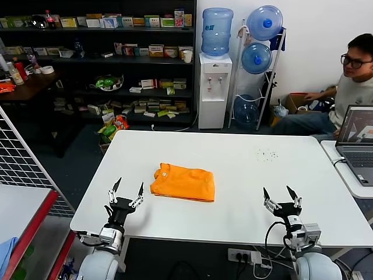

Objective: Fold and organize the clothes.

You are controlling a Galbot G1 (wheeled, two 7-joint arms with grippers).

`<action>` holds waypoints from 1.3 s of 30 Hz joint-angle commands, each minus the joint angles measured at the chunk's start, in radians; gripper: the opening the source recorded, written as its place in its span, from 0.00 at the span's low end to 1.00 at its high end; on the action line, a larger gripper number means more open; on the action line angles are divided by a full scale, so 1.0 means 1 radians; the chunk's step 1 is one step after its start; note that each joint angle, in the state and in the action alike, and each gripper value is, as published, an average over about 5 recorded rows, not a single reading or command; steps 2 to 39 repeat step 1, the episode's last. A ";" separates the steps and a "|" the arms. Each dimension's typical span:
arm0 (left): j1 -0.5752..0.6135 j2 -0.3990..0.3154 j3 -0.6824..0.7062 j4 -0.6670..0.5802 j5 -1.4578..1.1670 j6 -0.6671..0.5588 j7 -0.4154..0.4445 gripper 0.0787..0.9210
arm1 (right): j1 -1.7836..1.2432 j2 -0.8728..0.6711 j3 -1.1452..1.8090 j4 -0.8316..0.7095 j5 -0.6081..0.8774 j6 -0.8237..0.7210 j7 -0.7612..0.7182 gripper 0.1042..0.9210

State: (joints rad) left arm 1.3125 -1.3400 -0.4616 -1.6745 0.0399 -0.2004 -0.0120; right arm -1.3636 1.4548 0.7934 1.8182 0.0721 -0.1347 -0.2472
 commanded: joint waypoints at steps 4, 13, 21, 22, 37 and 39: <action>0.024 -0.009 -0.036 -0.013 0.034 -0.017 0.022 0.88 | -0.005 0.013 0.007 0.001 -0.008 0.020 -0.004 0.88; 0.024 -0.009 -0.036 -0.013 0.034 -0.017 0.022 0.88 | -0.005 0.013 0.007 0.001 -0.008 0.020 -0.004 0.88; 0.024 -0.009 -0.036 -0.013 0.034 -0.017 0.022 0.88 | -0.005 0.013 0.007 0.001 -0.008 0.020 -0.004 0.88; 0.024 -0.009 -0.036 -0.013 0.034 -0.017 0.022 0.88 | -0.005 0.013 0.007 0.001 -0.008 0.020 -0.004 0.88; 0.024 -0.009 -0.036 -0.013 0.034 -0.017 0.022 0.88 | -0.005 0.013 0.007 0.001 -0.008 0.020 -0.004 0.88; 0.024 -0.009 -0.036 -0.013 0.034 -0.017 0.022 0.88 | -0.005 0.013 0.007 0.001 -0.008 0.020 -0.004 0.88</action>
